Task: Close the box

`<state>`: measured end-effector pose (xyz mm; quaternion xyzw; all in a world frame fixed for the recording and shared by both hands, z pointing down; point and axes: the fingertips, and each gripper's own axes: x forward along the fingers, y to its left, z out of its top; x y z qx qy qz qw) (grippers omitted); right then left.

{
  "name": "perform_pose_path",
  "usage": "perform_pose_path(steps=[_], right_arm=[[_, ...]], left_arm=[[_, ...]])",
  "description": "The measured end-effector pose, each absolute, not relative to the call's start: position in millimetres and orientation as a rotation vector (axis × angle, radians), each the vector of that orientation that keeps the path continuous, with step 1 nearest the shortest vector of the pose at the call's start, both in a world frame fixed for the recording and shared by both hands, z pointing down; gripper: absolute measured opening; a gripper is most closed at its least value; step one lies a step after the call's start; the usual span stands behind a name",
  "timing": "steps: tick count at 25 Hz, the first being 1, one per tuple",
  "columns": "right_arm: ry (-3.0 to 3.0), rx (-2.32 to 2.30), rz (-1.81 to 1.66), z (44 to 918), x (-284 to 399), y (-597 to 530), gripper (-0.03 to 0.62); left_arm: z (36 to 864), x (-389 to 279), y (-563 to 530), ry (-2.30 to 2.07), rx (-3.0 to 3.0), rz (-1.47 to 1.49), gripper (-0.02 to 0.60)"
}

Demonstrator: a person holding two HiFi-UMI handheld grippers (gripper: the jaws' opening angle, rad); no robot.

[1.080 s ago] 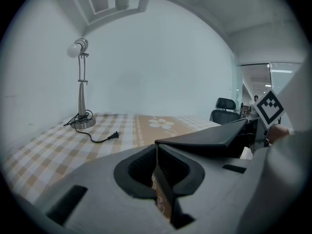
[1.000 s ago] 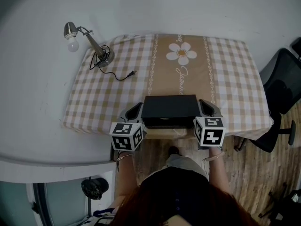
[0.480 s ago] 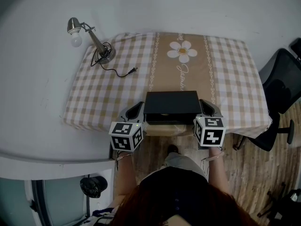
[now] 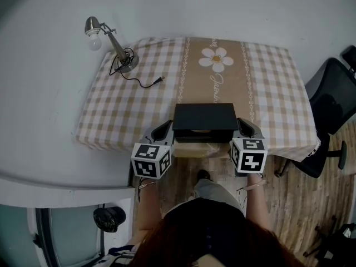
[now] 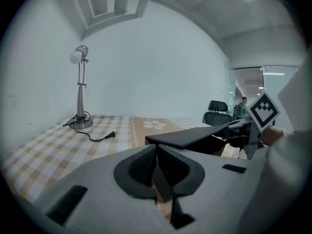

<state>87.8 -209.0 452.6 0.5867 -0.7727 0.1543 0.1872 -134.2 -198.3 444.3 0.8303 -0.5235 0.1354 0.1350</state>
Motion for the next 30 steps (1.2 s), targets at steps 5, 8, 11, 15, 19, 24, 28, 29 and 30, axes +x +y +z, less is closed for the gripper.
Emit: perform_pose_path(steps=[5,8,11,15,19,24,28,29,30], right_arm=[[-2.177,1.650,0.434,453,86,-201,0.018],[-2.172,1.653,0.435,455,86,-196,0.018],[-2.169,1.653,0.435,455,85,-191,0.018],[-2.166,1.655,0.439,455,86,-185,0.018],[-2.163,1.654,0.442,454,86,-180,0.018],[-2.159,1.659,0.443,455,88,-174,0.018],[-2.161,1.659,0.443,455,87,-169,0.018],[-2.161,1.658,0.442,455,87,-169,0.018],[-2.161,1.656,0.442,455,87,-168,0.018]], left_arm=[[445,-137,-190,-1.520,2.404,0.396,0.029],[446,-140,-186,-1.522,2.402,0.391,0.029],[445,-141,-182,-1.523,2.399,0.384,0.029],[448,-139,-177,-1.511,2.398,0.394,0.029],[450,-136,-172,-1.496,2.402,0.411,0.029],[451,-135,-168,-1.491,2.408,0.424,0.029],[452,-136,-164,-1.491,2.405,0.431,0.029],[452,-136,-164,-1.492,2.404,0.434,0.029],[452,-136,-163,-1.494,2.402,0.435,0.029]])
